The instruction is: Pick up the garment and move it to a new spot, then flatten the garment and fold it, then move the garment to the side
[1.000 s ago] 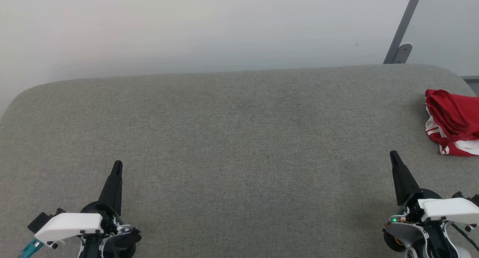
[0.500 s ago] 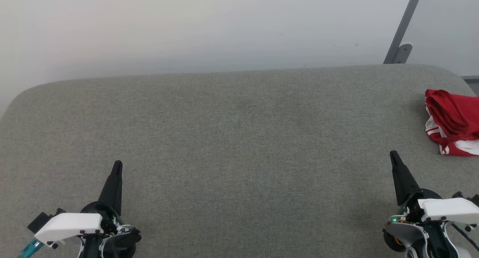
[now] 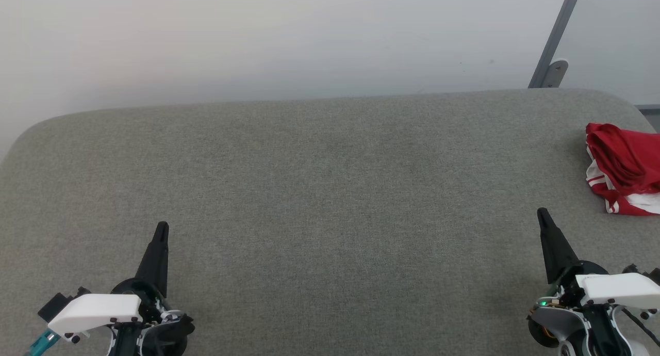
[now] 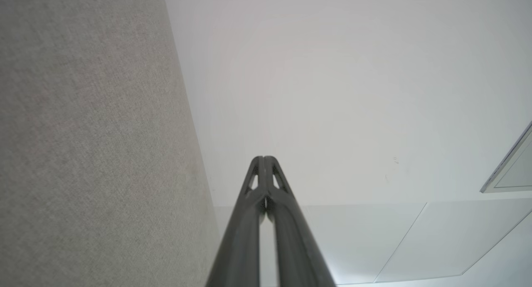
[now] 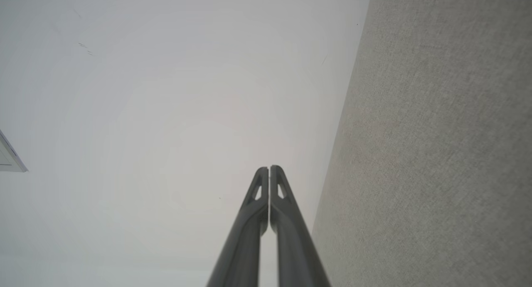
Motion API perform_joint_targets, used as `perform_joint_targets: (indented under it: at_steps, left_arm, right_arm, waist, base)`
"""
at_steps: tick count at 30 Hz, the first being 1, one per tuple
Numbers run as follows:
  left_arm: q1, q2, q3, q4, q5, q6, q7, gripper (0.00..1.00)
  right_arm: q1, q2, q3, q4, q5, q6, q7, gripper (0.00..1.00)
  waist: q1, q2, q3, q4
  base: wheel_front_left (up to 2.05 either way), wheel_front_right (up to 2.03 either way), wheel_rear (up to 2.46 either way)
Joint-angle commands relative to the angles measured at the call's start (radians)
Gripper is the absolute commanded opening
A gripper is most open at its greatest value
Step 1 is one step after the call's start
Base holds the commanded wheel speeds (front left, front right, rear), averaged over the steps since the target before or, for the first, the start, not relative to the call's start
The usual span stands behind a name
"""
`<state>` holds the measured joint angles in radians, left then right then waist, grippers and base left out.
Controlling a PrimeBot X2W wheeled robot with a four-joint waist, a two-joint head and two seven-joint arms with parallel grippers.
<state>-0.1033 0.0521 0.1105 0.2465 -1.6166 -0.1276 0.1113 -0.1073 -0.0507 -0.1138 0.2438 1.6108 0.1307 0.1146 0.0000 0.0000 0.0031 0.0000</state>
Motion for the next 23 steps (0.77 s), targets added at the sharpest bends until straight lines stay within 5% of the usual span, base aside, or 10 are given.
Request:
perform_joint_targets:
  at_steps: [1,23]
  left_arm:
    - [-0.013,-0.001,0.003,0.0,0.004,-0.006,0.006,0.0]
    - [-0.013,-0.002,0.004,0.0,0.005,-0.006,0.007,0.0]
  right_arm:
    - [-0.004,0.002,-0.001,0.002,0.004,0.0,0.002,0.0]
    - [-0.004,0.002,-0.001,0.002,0.004,0.0,0.002,0.0]
  waist:
    - [0.0,0.0,0.0,0.0]
    - [0.0,0.0,0.0,0.0]
  base:
    - [0.0,0.0,0.0]
    - [0.0,0.0,0.0]
